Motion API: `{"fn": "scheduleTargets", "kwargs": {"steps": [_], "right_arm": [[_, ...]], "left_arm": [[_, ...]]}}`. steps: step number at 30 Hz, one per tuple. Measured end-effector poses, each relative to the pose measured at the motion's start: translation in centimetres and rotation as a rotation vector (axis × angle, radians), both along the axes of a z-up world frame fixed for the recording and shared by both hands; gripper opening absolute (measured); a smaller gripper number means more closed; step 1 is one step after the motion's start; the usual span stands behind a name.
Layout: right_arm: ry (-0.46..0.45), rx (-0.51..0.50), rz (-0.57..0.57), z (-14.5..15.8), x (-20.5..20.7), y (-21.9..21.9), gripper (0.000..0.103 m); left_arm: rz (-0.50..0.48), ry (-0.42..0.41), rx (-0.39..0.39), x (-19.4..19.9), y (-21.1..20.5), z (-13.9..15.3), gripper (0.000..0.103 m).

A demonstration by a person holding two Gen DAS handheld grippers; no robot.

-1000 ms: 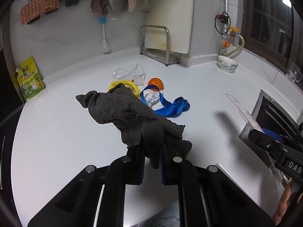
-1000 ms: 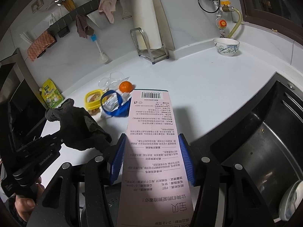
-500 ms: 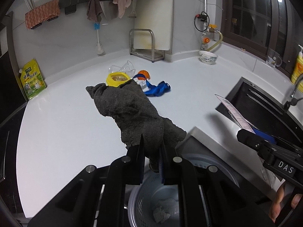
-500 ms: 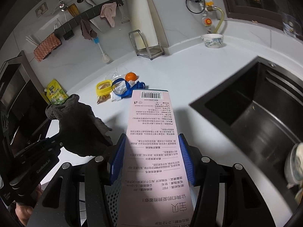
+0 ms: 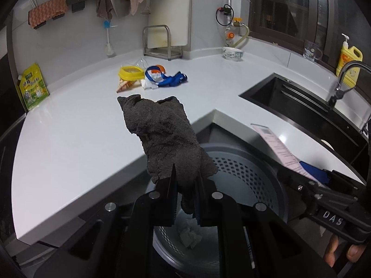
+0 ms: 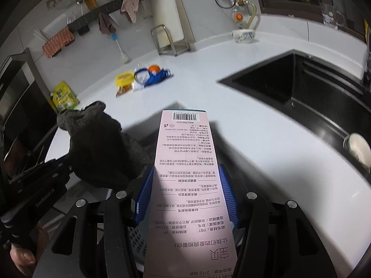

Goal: Collect trash
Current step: 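Carry the cloth and receipt over the bin and open both tools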

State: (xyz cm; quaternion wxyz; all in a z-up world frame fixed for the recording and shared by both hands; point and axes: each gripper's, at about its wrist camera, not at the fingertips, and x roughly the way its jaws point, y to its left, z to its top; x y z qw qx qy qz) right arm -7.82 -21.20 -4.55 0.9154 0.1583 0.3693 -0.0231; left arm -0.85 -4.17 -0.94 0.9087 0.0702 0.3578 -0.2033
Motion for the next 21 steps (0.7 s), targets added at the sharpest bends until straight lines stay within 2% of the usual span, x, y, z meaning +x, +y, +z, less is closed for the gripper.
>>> {"fn": "scheduleTargets", "kwargs": {"steps": [12,21], "right_arm": [[0.082,0.003,-0.012,-4.0,-1.1,1.4,0.053],[0.104,0.062,-0.008,-5.8,-0.5,1.5,0.053]], "left_arm": [[-0.065,0.076,0.065,-1.4,-1.2,-4.8,0.012],[-0.050,0.108,0.076,-1.1,-0.7,-6.1,0.012]]}}
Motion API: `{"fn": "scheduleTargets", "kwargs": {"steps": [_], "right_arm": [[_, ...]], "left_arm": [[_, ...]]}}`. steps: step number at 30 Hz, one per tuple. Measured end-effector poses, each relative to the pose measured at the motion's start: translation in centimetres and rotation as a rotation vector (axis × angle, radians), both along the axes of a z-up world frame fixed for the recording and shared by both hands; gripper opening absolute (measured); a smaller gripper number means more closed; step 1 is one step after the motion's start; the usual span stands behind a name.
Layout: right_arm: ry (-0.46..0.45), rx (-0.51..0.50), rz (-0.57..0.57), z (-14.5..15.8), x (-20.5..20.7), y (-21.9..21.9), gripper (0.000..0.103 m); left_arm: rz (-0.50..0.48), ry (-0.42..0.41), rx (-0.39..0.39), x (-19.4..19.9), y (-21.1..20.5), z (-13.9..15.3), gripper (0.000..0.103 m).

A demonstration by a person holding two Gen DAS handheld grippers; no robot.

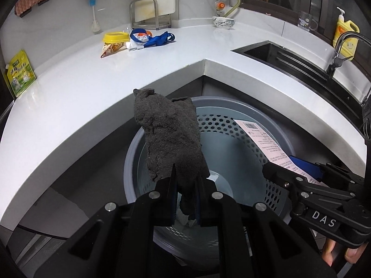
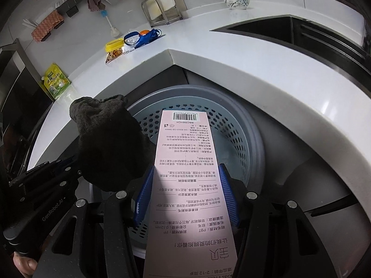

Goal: Collect trash
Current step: 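Carry the cloth and receipt over the bin and open both tools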

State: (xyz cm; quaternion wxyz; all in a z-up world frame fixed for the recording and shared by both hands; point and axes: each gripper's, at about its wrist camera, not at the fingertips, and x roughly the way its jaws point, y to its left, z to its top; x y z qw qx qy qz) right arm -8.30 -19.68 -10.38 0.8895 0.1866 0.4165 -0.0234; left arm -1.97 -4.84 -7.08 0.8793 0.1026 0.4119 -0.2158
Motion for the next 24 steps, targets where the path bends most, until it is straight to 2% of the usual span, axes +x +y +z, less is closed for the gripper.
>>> {"fn": "scheduleTargets", "kwargs": {"steps": [9,11,13,16,18,19,24], "right_arm": [[0.010,0.013,-0.005,-0.3,0.2,-0.5,0.053],[0.007,0.016,-0.006,-0.2,0.1,-0.6,0.061],[-0.004,0.019,-0.013,-0.1,0.0,-0.7,0.064],[-0.004,0.023,-0.013,0.0,-0.1,-0.8,0.064],[-0.004,0.026,-0.012,0.0,-0.1,-0.9,0.064],[-0.004,0.027,-0.011,0.0,-0.1,-0.9,0.064],[-0.019,0.026,-0.016,0.5,-0.2,-1.0,0.064]], "left_arm": [[0.029,0.037,0.026,0.9,0.6,-0.9,0.015],[0.043,0.047,0.022,1.0,0.9,-0.9,0.015],[0.055,0.047,0.026,1.1,1.1,-1.0,0.017],[0.069,0.034,0.024,1.1,1.4,-0.8,0.034],[0.079,0.013,0.014,1.0,1.6,-0.4,0.065],[0.082,-0.003,0.006,0.8,1.7,-0.2,0.069],[0.076,-0.029,0.008,0.6,1.6,0.5,0.069]]}}
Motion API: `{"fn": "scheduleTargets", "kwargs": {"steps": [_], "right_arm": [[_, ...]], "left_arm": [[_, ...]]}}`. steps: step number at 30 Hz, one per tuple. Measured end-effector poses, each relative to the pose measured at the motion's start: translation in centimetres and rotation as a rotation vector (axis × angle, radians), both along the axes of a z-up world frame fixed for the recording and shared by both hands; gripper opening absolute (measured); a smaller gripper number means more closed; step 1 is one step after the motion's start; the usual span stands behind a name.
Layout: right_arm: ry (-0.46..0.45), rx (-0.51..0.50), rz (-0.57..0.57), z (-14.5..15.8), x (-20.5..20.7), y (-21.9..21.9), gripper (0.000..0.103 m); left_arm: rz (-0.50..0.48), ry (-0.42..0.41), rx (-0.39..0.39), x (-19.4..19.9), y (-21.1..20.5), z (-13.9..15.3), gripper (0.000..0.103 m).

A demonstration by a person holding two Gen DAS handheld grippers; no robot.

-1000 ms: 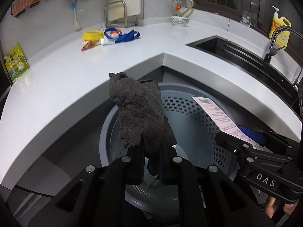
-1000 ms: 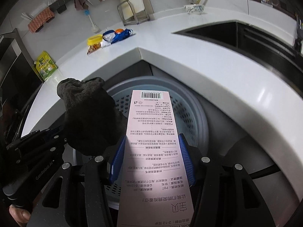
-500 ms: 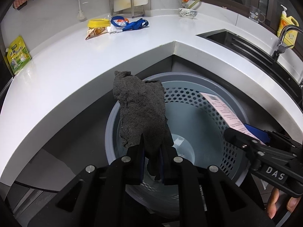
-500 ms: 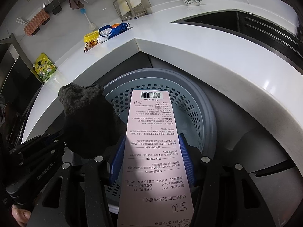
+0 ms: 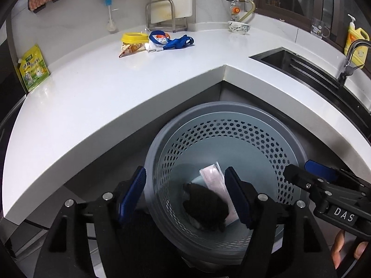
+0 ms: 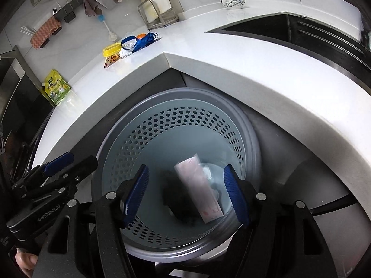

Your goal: Collect trash

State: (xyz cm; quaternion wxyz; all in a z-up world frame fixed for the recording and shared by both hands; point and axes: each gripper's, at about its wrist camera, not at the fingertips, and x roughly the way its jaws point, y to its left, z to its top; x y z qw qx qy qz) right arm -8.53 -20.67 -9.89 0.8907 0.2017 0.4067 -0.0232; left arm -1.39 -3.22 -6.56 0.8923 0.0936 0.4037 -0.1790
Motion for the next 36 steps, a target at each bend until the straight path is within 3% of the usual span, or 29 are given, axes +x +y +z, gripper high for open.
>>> {"fn": "scheduleTargets", "kwargs": {"steps": [17,36], "right_arm": [[-0.059,0.027,0.031,1.9,0.5,-1.0,0.065],[-0.133,0.021,-0.003,6.1,2.3,-2.7,0.066]], "left_arm": [[0.016,-0.011,0.000,0.9,0.0,2.3,0.069],[-0.005,-0.067,-0.088,2.3,0.2,7.4,0.074]]}}
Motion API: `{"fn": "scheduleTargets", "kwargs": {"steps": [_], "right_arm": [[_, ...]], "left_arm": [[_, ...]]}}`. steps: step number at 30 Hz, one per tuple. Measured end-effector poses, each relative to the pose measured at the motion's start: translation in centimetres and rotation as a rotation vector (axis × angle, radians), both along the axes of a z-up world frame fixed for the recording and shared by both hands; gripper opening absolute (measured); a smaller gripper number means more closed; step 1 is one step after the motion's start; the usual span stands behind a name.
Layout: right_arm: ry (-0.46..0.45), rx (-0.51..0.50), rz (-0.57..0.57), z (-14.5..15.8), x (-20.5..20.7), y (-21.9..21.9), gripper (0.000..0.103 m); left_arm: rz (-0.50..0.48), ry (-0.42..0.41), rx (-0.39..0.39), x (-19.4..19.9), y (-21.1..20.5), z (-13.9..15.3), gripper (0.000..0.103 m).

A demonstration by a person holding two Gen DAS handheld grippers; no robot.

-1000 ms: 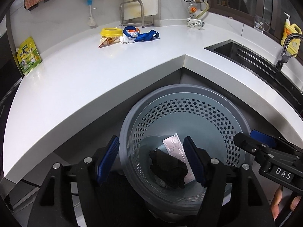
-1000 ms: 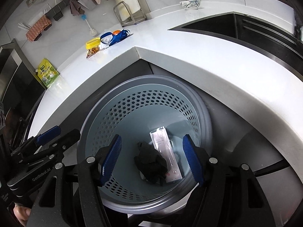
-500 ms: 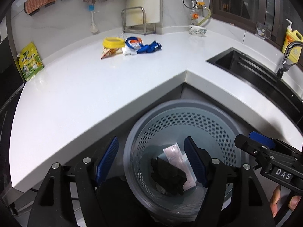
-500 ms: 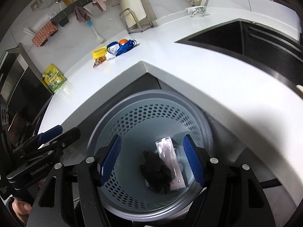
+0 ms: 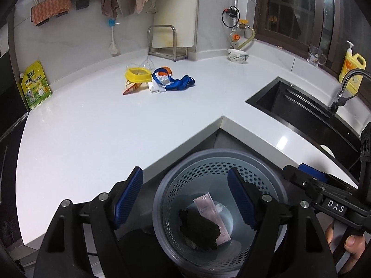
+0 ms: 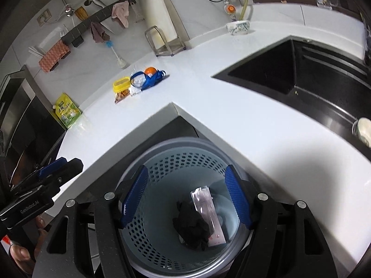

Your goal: Collect trash

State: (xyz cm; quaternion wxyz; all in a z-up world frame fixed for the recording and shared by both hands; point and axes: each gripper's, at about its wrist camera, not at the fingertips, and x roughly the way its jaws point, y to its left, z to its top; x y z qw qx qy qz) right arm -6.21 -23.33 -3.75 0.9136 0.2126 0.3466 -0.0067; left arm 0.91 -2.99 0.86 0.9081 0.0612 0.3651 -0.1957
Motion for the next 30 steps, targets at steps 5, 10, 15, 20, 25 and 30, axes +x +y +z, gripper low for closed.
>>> {"fn": "scheduleTargets", "kwargs": {"steps": [5,10,15,20,25,30], "right_arm": [[-0.024,-0.006,0.014,1.3,1.0,0.3,0.068],[-0.029,0.001,0.032,2.0,2.9,0.3,0.068],[-0.018,-0.006,0.048,2.1,5.4,0.1,0.068],[-0.003,-0.019,0.075,2.0,8.6,0.0,0.068],[0.003,-0.046,0.130,2.7,12.6,0.5,0.068],[-0.005,-0.108,0.208,4.0,16.8,1.2,0.068]], "left_arm": [[0.005,-0.009,-0.026,1.0,0.2,0.7,0.076],[0.023,-0.008,-0.036,3.2,0.2,1.1,0.077],[0.043,-0.004,-0.043,5.7,0.4,1.1,0.077],[0.078,0.006,-0.046,9.1,1.2,0.9,0.078],[0.119,-0.023,-0.016,12.9,2.2,1.5,0.079],[0.138,-0.072,0.010,16.3,3.2,2.6,0.086]]}}
